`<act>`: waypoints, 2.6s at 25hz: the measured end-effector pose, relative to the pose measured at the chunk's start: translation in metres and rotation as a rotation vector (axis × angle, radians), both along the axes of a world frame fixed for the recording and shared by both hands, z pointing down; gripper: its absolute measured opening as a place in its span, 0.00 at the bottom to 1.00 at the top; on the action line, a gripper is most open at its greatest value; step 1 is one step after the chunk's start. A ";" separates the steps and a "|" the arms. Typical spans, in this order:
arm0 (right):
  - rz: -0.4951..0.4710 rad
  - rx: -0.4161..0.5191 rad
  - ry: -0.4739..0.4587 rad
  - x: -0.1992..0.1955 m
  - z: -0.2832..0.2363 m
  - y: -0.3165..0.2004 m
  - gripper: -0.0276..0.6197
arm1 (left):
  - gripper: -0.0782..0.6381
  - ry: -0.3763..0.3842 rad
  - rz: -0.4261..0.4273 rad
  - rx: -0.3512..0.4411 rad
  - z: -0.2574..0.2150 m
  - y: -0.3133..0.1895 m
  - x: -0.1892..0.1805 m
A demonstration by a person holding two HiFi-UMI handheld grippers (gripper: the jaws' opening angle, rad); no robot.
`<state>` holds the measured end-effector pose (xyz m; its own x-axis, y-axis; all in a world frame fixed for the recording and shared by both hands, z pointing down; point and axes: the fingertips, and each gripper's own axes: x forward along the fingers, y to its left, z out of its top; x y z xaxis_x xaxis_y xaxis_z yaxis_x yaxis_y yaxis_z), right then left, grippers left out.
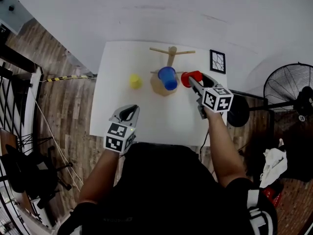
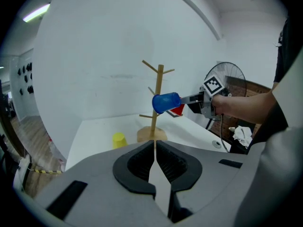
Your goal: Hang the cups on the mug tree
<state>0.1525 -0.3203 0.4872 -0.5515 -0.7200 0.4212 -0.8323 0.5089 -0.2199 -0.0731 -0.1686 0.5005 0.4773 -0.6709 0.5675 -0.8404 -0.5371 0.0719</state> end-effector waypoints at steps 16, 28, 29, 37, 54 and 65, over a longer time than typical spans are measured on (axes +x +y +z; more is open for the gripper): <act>0.012 0.025 -0.088 -0.014 -0.010 -0.023 0.40 | 0.15 0.004 -0.038 -0.014 0.000 0.009 -0.006; 0.003 -0.081 -0.078 -0.037 0.037 -0.022 0.40 | 0.15 0.002 -0.063 -0.028 0.004 0.015 -0.016; 0.000 -0.088 -0.071 -0.038 0.040 -0.021 0.40 | 0.15 0.002 -0.064 -0.028 0.004 0.016 -0.017; -0.013 -0.126 -0.011 -0.040 0.061 -0.012 0.41 | 0.15 0.006 -0.055 -0.027 0.004 0.018 -0.016; -0.058 -0.033 0.089 -0.025 0.048 0.048 0.29 | 0.15 0.010 0.022 -0.015 0.005 0.009 -0.002; -0.186 -0.056 0.077 -0.059 0.051 0.129 0.05 | 0.15 0.003 0.076 0.012 0.000 -0.005 0.006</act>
